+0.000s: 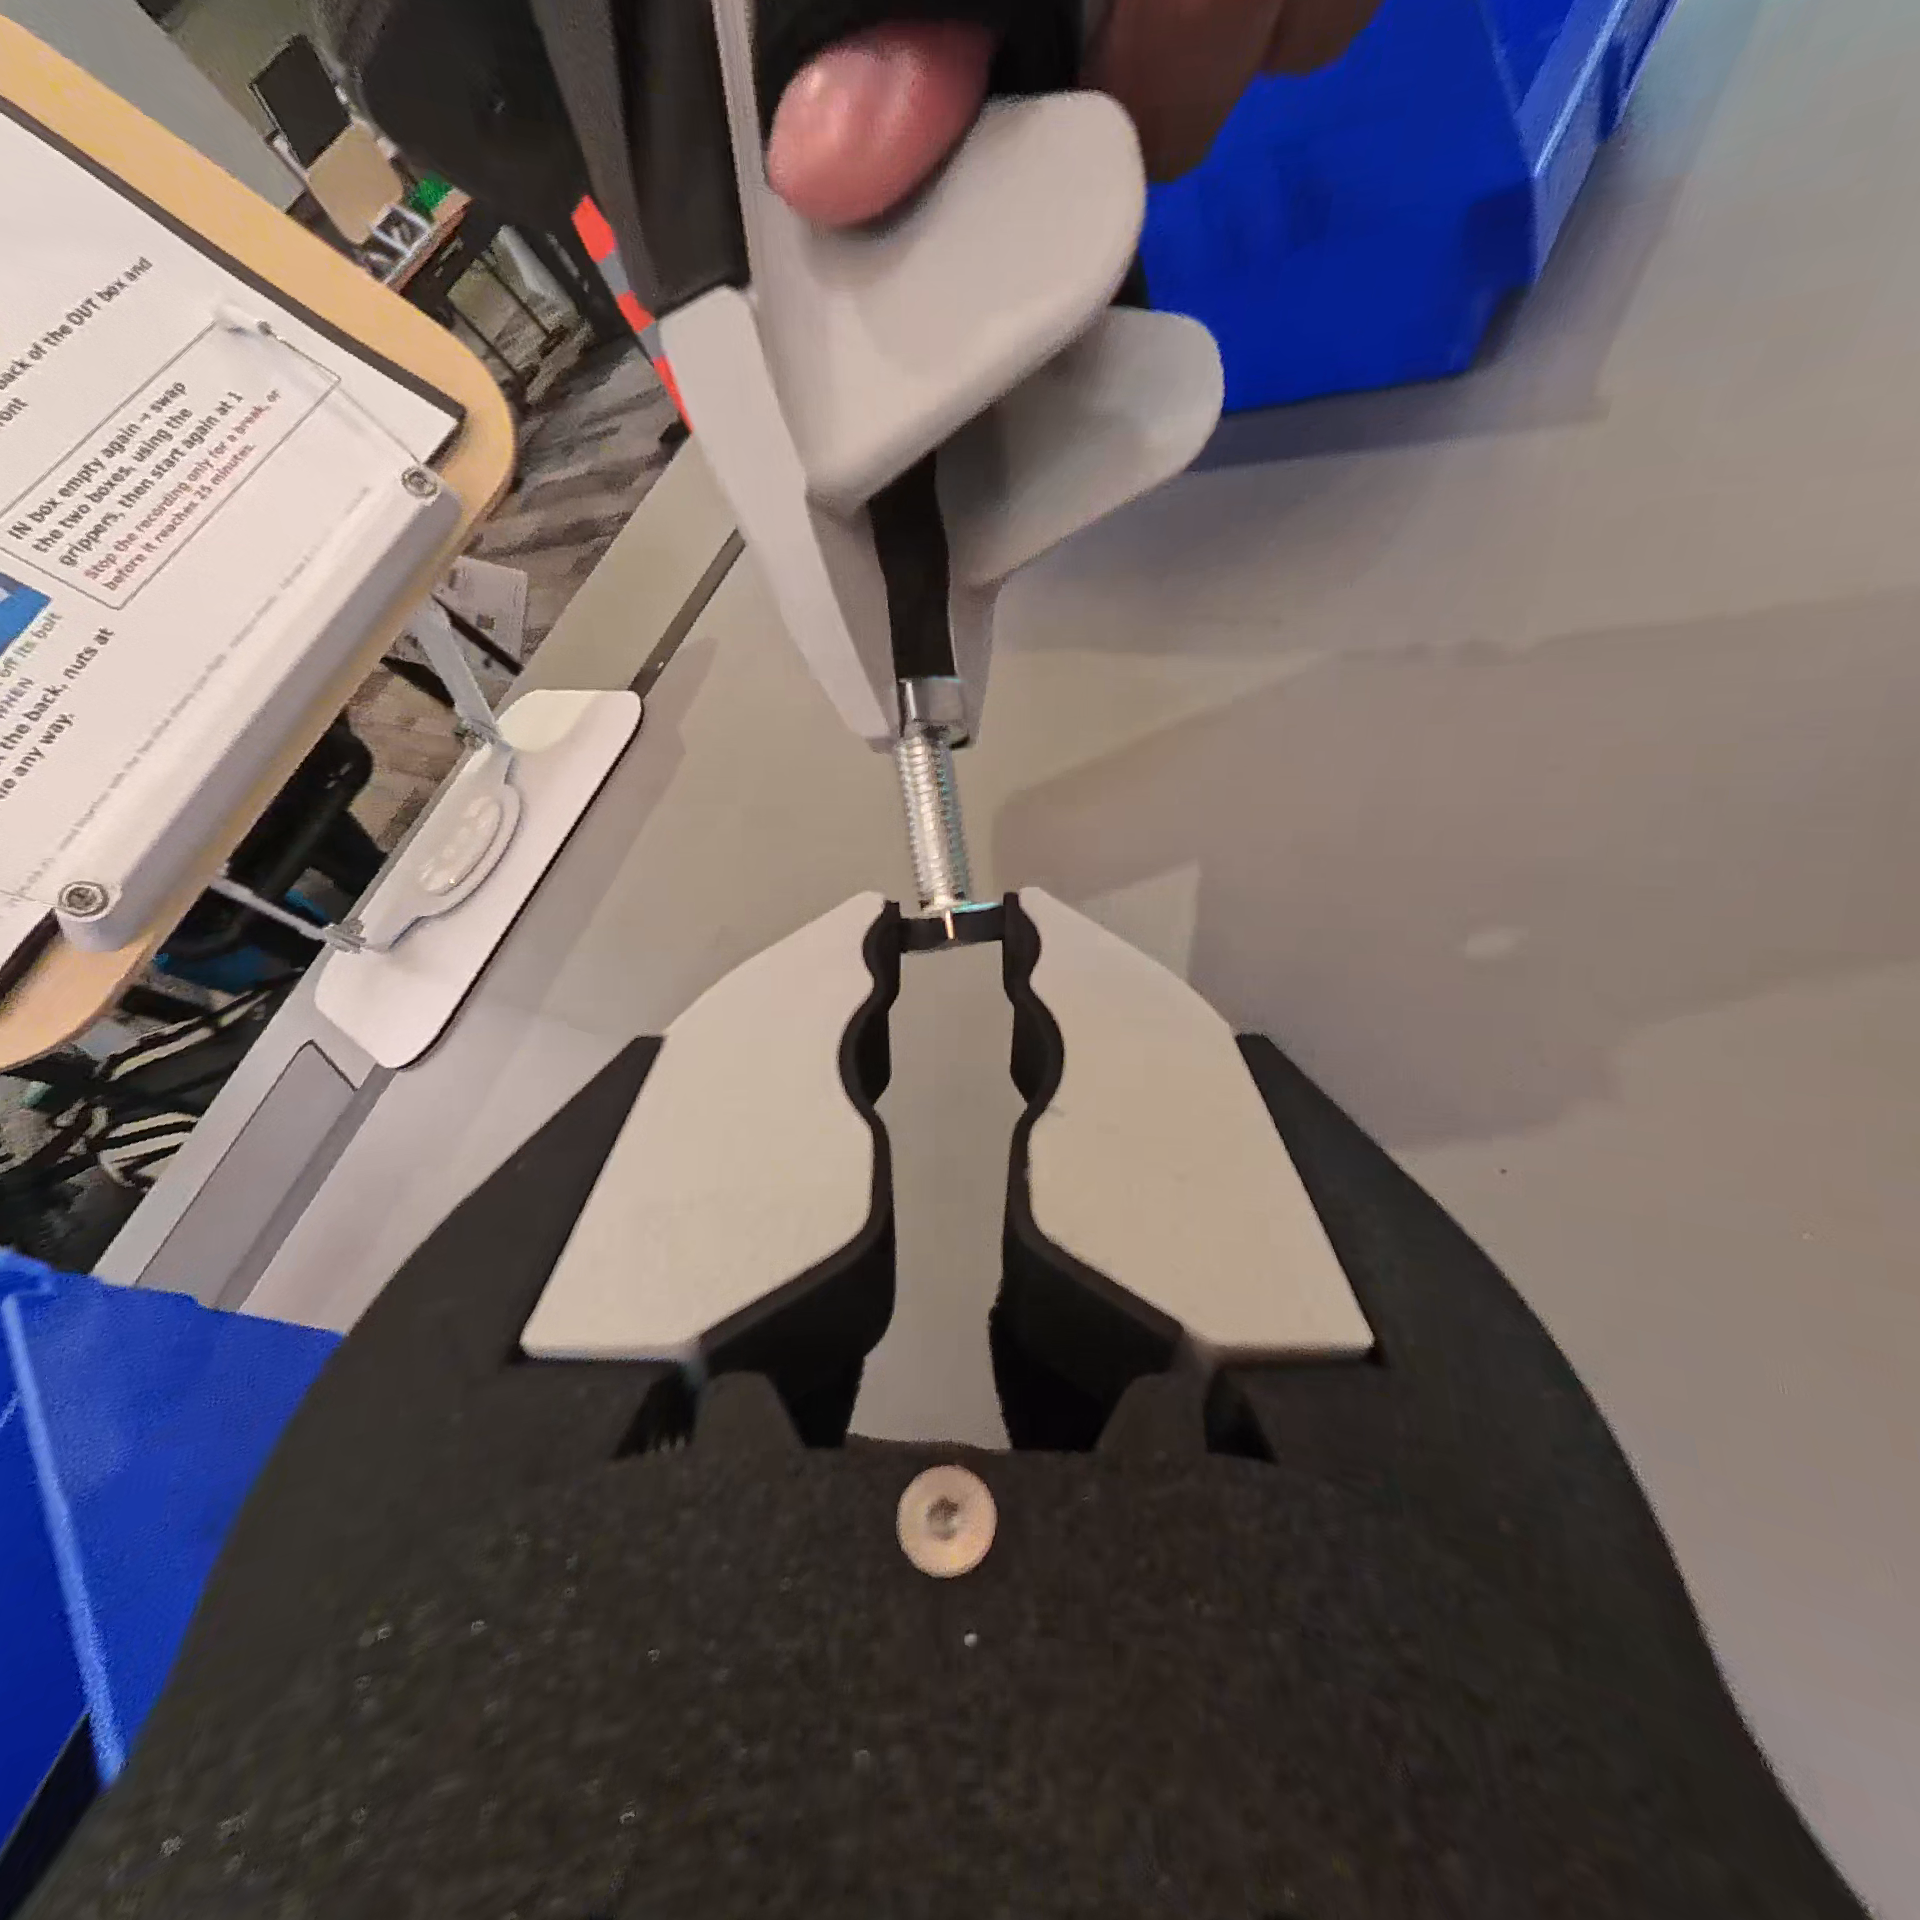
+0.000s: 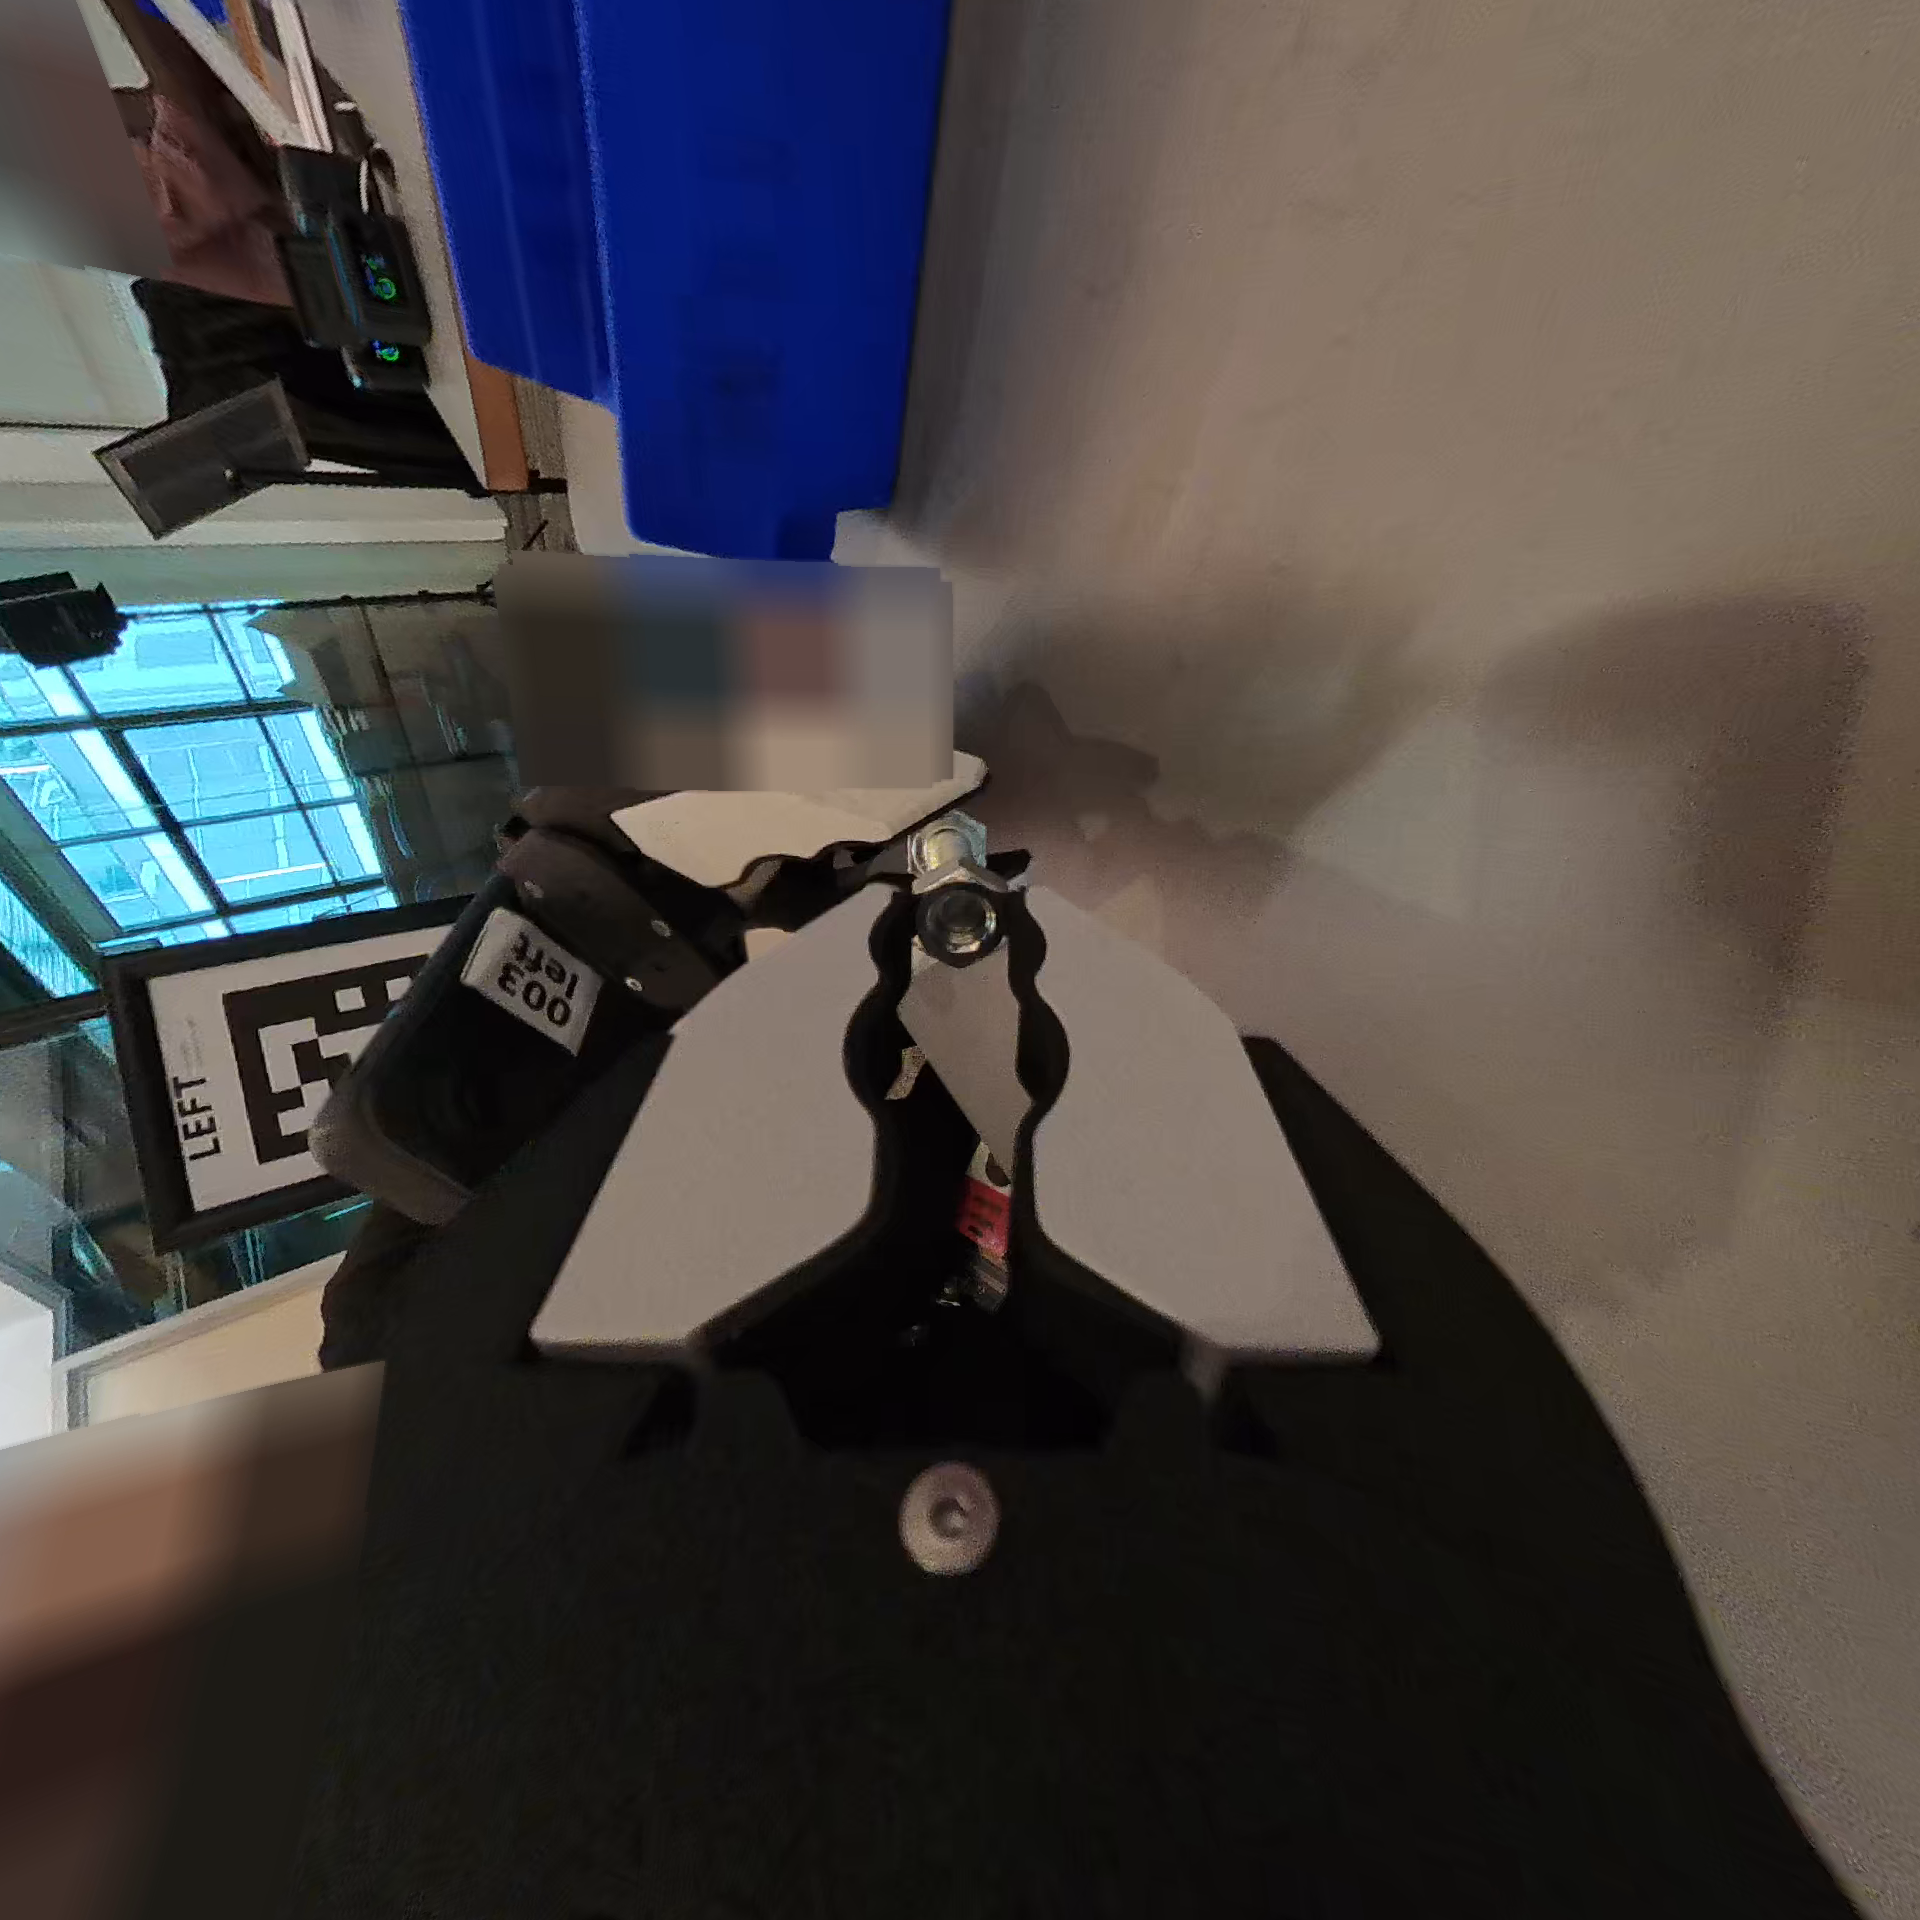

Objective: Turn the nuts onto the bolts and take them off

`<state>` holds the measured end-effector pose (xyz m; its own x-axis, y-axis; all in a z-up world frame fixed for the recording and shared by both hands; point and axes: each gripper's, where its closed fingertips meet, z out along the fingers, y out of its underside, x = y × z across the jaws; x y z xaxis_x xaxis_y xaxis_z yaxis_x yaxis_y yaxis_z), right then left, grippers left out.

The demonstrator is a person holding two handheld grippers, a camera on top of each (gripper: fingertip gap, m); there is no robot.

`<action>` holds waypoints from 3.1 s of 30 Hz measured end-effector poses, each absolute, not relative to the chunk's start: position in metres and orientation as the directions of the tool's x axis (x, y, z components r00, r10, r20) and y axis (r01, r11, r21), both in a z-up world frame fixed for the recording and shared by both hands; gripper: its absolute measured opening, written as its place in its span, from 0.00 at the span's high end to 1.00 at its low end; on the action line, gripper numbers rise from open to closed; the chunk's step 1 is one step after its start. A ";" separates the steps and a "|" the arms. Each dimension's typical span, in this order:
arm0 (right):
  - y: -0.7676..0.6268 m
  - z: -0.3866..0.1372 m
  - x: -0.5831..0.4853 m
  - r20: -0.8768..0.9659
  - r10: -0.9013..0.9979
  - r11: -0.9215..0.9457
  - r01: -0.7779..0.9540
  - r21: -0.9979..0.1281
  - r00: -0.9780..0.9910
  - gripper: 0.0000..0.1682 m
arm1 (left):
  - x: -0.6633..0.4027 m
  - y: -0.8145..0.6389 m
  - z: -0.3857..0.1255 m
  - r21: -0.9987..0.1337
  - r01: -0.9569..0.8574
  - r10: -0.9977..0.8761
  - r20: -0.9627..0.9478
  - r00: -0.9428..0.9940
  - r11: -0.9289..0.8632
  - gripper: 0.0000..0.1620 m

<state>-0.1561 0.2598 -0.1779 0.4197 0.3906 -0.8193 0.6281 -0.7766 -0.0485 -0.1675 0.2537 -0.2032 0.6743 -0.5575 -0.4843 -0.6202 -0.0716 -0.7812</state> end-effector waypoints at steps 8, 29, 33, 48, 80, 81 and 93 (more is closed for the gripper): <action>0.260 -0.176 -0.161 -0.821 0.432 -0.768 0.630 -0.118 0.373 0.88 | -0.167 0.253 -0.199 -0.858 -0.496 -0.600 -0.327 0.730 -0.136 0.89; 0.215 -0.098 -0.157 -0.321 0.838 -0.463 -0.264 -0.846 -0.441 0.45 | -0.146 0.218 -0.139 -0.942 0.221 -0.886 0.317 0.338 -0.253 0.89; 0.210 -0.100 -0.159 -0.368 0.793 -0.525 -0.239 -0.817 -0.485 0.43 | -0.142 0.216 -0.141 -0.942 0.210 -0.893 0.320 0.318 -0.263 0.89; 0.196 -0.080 -0.157 -0.378 0.741 -0.580 -0.247 -0.776 -0.555 0.41 | -0.148 0.214 -0.129 -0.923 0.271 -0.902 0.343 0.263 -0.272 0.89; 0.197 -0.090 -0.180 -0.331 0.852 -0.455 -0.262 -0.851 -0.405 0.39 | -0.152 0.221 -0.138 -0.936 0.234 -0.889 0.329 0.317 -0.263 0.89; 0.196 -0.090 -0.179 -0.335 0.850 -0.459 -0.262 -0.849 -0.406 0.38 | -0.153 0.221 -0.138 -0.936 0.237 -0.889 0.328 0.320 -0.260 0.89; 0.196 -0.089 -0.151 -0.353 0.853 -0.471 -0.273 -0.839 -0.386 0.37 | -0.166 0.225 -0.129 -0.936 0.265 -0.882 0.319 0.348 -0.234 0.89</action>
<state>-0.1510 0.1963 -0.0892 -0.3858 0.8526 -0.3526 -0.2733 -0.4706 -0.8389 -0.1657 0.2248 -0.1287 0.3478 -0.8817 0.3187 0.2645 -0.2338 -0.9356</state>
